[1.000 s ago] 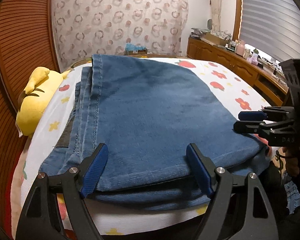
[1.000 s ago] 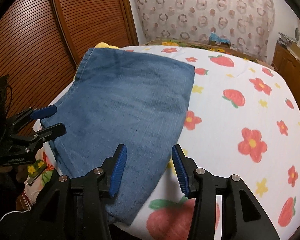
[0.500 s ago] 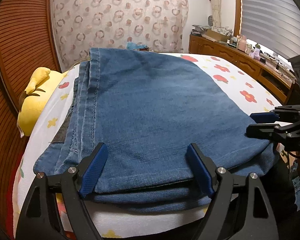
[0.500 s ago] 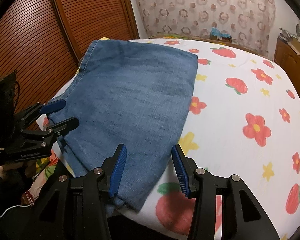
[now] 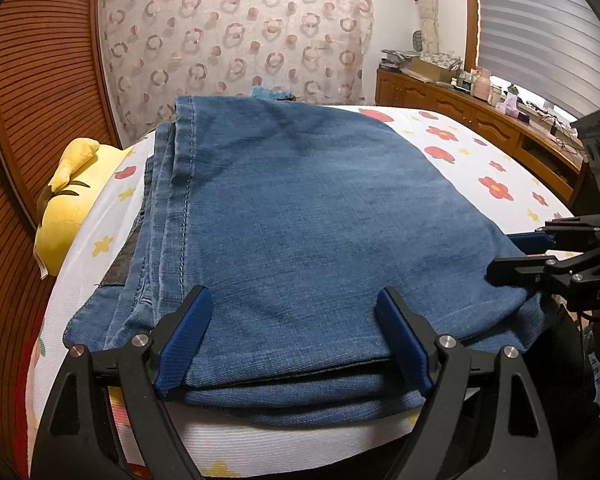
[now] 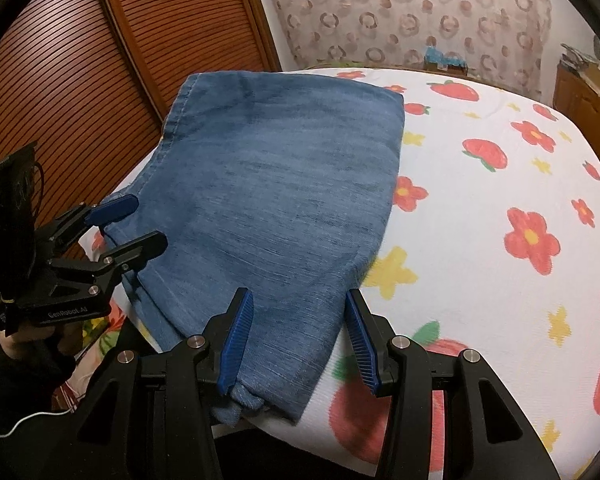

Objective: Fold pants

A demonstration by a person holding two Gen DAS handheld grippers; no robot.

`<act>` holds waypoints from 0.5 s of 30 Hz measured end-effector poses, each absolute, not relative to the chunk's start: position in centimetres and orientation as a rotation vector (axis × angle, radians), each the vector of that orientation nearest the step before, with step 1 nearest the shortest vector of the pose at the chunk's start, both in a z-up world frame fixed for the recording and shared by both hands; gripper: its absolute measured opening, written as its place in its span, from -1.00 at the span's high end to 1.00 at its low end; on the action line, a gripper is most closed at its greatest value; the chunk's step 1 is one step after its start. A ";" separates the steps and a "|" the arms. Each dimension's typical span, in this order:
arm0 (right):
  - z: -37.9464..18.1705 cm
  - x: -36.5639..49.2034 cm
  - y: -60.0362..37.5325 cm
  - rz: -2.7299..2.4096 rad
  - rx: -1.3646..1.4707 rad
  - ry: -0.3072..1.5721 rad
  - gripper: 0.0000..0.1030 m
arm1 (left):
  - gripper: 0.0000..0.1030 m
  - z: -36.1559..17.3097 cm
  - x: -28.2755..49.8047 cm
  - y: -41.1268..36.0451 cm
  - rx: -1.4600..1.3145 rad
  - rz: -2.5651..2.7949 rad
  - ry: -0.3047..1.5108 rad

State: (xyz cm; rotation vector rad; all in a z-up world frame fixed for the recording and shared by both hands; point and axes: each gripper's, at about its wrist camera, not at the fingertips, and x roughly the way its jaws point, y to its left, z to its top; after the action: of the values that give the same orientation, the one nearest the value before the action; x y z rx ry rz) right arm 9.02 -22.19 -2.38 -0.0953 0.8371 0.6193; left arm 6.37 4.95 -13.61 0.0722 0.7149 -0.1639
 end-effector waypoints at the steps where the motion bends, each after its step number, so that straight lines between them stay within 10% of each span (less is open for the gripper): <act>1: -2.4 9.1 -22.0 0.621 -0.098 0.834 0.10 | -0.67 -13.6 6.3 4.8 0.080 -0.163 0.715; 7: -2.0 8.8 -22.0 0.633 -0.083 0.795 0.67 | -0.67 -13.2 5.6 4.8 0.080 -0.193 0.747; 15: 0.8 8.3 -22.0 0.706 -0.032 0.708 0.78 | -0.68 -13.9 5.3 4.8 0.088 -0.201 0.743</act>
State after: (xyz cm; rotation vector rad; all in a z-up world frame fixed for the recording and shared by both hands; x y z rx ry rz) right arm 8.33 -21.95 0.78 -0.0324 0.7083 0.7063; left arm 5.26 4.80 -13.87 0.0879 0.7428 -0.2007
